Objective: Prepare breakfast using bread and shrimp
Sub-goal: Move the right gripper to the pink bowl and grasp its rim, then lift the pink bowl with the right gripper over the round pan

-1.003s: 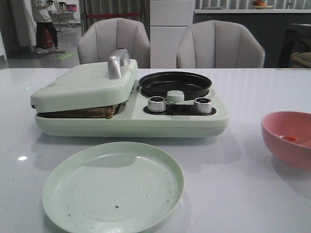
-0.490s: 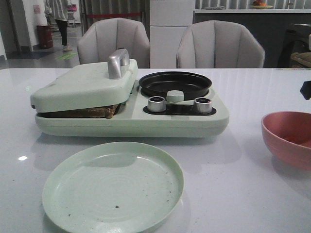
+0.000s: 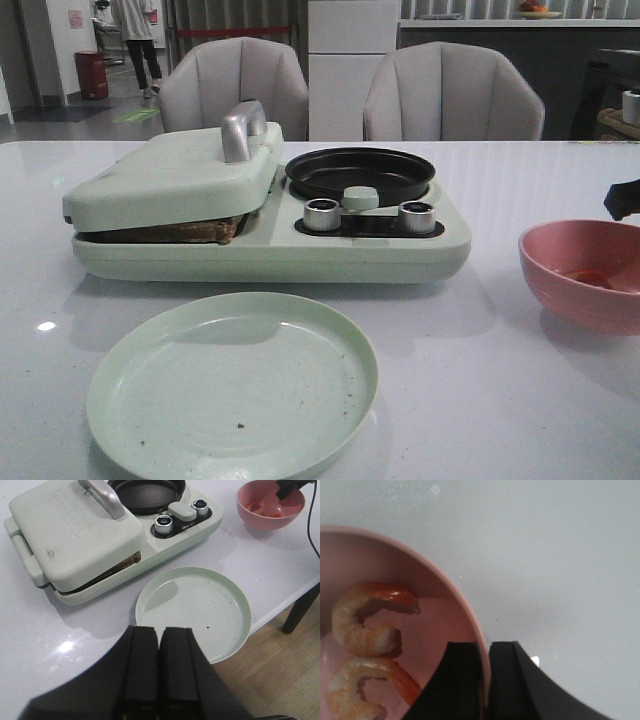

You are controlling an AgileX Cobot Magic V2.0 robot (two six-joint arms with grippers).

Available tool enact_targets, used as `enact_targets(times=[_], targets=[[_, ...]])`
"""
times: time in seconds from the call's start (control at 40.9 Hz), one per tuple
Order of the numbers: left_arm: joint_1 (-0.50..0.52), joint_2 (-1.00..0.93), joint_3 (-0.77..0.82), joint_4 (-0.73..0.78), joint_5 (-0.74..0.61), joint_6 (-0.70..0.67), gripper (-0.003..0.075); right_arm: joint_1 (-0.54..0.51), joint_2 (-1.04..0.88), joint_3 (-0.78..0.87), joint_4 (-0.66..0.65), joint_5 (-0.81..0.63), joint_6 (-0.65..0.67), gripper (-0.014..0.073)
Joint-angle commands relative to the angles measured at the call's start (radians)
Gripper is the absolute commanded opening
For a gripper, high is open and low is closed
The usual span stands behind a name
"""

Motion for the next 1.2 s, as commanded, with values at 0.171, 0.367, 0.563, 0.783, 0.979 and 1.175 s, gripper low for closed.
enact_targets(times=[0.171, 0.367, 0.563, 0.783, 0.979, 1.175], targets=[[-0.009, 0.001, -0.027, -0.016, -0.068, -0.008, 0.0101, 0.008, -0.099, -0.026, -0.012, -0.037, -0.009, 0.0034], [-0.009, 0.001, -0.027, -0.016, -0.068, -0.008, 0.0101, 0.095, -0.214, -0.097, -0.025, -0.09, -0.025, 0.0036], [-0.009, 0.001, -0.027, -0.016, -0.068, -0.008, 0.0102, 0.258, -0.178, -0.343, -0.141, 0.006, 0.025, 0.0046], [-0.009, 0.001, -0.027, -0.016, -0.068, -0.008, 0.0101, 0.408, 0.016, -0.694, -0.556, 0.247, 0.333, 0.0046], [-0.009, 0.001, -0.027, -0.016, -0.068, -0.008, 0.0101, 0.536, 0.226, -0.96, -0.912, 0.498, 0.409, 0.0046], [-0.009, 0.001, -0.027, -0.016, -0.068, -0.008, 0.0101, 0.638, 0.365, -1.086, -1.145, 0.574, 0.409, 0.0046]])
